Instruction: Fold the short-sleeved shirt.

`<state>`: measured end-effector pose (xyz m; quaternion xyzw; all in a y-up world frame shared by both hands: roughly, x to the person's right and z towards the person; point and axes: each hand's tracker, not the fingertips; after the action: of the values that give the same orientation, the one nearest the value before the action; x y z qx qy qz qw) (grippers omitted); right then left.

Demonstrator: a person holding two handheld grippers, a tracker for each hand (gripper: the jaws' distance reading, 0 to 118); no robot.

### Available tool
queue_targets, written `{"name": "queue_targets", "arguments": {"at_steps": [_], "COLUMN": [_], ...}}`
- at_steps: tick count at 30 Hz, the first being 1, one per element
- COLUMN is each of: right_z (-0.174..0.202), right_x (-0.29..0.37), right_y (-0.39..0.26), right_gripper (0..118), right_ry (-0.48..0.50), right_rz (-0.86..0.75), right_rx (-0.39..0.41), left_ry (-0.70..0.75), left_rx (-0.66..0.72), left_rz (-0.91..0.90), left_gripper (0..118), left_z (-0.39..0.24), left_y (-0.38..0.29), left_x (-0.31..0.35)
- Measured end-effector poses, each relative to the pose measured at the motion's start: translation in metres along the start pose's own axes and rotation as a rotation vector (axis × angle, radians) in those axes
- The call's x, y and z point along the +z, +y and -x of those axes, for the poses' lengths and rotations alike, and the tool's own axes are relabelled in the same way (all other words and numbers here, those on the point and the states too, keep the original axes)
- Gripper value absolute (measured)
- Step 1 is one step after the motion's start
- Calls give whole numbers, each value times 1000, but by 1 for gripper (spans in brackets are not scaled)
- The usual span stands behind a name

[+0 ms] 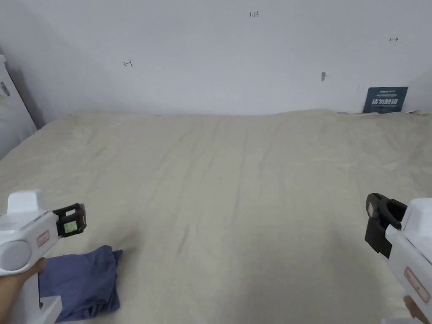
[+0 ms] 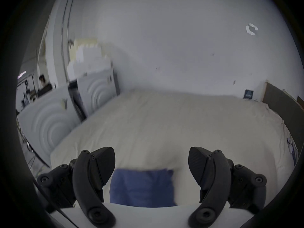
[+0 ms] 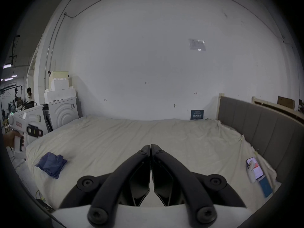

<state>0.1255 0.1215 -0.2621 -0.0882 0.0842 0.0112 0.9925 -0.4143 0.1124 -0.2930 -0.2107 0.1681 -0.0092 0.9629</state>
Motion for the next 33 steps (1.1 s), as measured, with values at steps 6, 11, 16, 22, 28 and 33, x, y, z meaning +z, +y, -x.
{"name": "queue_targets", "arguments": {"at_steps": [6,11,16,22,28,33], "right_z": [-16,-37,-55,-70,-77,-77], "right_x": [31,47,60,73,81,81], "right_y": [26,34,36,34,33,32], "right_gripper": [0,0,0,0,0,0], "right_ry": [-33,-70,-87,-106,-124,-132], "right_rz": [-75,-121,-139,-149,-162,-164], "right_rx": [24,32,15,-1,-7,-9], "left_ry": [-53,-98,-132,-168,-229,-240], "left_rx": [-24,-9,14,3,-20,-31], "left_rz": [-218,-330,-406,-443,-494,-459], "left_gripper": [97,97,87,13,0,0], "left_z": [-67,-120,-161,-194,-210,-217], "left_y": [34,39,27,10,-4,-8], "left_x": [65,102,120,134,151,153]}}
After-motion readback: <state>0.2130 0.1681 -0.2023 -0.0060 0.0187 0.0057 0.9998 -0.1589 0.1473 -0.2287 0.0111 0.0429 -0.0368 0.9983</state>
